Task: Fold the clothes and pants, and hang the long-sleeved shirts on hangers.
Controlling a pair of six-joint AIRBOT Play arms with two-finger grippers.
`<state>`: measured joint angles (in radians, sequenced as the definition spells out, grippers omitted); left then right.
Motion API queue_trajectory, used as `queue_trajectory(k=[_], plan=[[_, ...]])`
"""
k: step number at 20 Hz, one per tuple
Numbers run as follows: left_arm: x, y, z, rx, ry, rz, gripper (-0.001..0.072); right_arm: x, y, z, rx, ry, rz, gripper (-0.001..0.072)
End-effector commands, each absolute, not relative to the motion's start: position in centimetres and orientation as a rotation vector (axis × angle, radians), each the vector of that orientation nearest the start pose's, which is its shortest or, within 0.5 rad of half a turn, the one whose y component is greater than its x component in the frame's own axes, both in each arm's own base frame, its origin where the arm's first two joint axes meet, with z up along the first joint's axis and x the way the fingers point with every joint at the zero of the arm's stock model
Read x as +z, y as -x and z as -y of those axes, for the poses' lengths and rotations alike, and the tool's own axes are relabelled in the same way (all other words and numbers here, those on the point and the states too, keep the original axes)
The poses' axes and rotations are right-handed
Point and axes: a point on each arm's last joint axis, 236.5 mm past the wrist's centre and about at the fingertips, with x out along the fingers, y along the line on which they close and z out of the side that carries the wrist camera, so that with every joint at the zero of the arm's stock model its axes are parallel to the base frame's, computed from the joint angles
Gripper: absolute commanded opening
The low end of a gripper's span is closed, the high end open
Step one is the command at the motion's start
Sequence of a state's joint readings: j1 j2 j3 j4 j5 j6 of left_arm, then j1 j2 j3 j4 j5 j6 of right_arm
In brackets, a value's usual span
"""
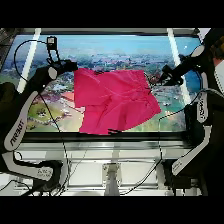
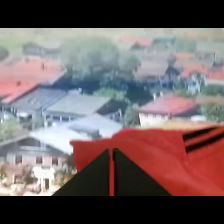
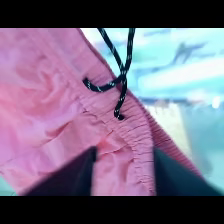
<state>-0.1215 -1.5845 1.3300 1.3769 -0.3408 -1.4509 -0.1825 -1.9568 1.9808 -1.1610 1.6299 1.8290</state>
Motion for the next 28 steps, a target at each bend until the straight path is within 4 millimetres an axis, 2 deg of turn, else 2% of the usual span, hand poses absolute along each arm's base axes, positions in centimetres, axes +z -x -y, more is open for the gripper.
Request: queue_trajectory(k=[1,3,5,7,9,11,13,14,16,19,21,22,23,24,25,26,28], plan=[[3.6,-54.1,7.8,-0.177,0.017,-0.763,0.0005,0.1,-48.0,0.3,0.071,-0.562,-1.546,0.0024],[2.9,-51.9,7.0,-0.176,-0.022,-0.855,0.0004,-0.2,-47.7,0.3,0.147,-0.484,-1.546,0.0013],[1.0,-48.4,6.0,-0.171,-0.030,-0.979,0.0003,-0.6,-47.3,-0.2,0.240,-0.448,-1.548,0.0011],[-1.5,-44.0,5.1,-0.158,0.002,-1.061,0.0003,0.0,-47.1,-2.1,0.388,-0.494,-1.520,0.0011],[-3.5,-39.0,5.0,-0.174,0.064,-1.124,0.0003,1.5,-47.4,-4.1,0.540,-0.587,-1.451,0.0011],[-4.8,-33.9,6.3,-0.250,0.150,-1.176,0.0003,2.9,-47.0,-5.1,0.679,-0.665,-1.402,0.0012],[-5.2,-29.2,9.1,-0.383,0.262,-1.217,0.0003,3.5,-45.6,-5.2,0.768,-0.726,-1.404,0.0012],[-5.4,-27.3,10.1,-0.436,0.286,-1.232,0.0003,3.4,-45.1,-4.7,0.772,-0.760,-1.404,0.0011],[-6.6,-24.3,10.6,-0.445,0.317,-1.277,0.0004,2.8,-43.9,-3.7,0.772,-0.828,-1.411,0.0011],[-8.1,-21.2,11.4,-0.467,0.362,-1.355,0.0006,1.3,-41.2,-2.8,0.760,-0.930,-1.448,0.0013],[-8.0,-20.8,12.4,-0.486,0.421,-1.362,0.0031,0.1,-39.7,-2.7,0.744,-0.987,-1.488,0.0015],[-7.7,-21.0,12.8,-0.502,0.428,-1.346,0.0201,-0.5,-39.7,-2.7,0.721,-1.001,-1.496,0.0022],[-7.4,-21.3,13.2,-0.526,0.422,-1.324,0.0515,-0.7,-40.0,-2.6,0.696,-1.011,-1.492,0.0091],[-7.4,-21.6,13.3,-0.523,0.427,-1.310,0.0571,-0.8,-40.5,-2.7,0.680,-1.021,-1.482,0.0275],[-7.4,-21.8,13.1,-0.516,0.425,-1.302,0.0571,-0.7,-40.6,-2.9,0.681,-1.020,-1.477,0.0461],[-7.4,-22.0,13.1,-0.513,0.426,-1.298,0.0570,-0.8,-40.7,-2.9,0.681,-1.020,-1.477,0.0522],[-7.4,-21.9,13.1,-0.514,0.427,-1.299,0.0570,-0.8,-40.8,-3.0,0.677,-1.018,-1.474,0.0528]])
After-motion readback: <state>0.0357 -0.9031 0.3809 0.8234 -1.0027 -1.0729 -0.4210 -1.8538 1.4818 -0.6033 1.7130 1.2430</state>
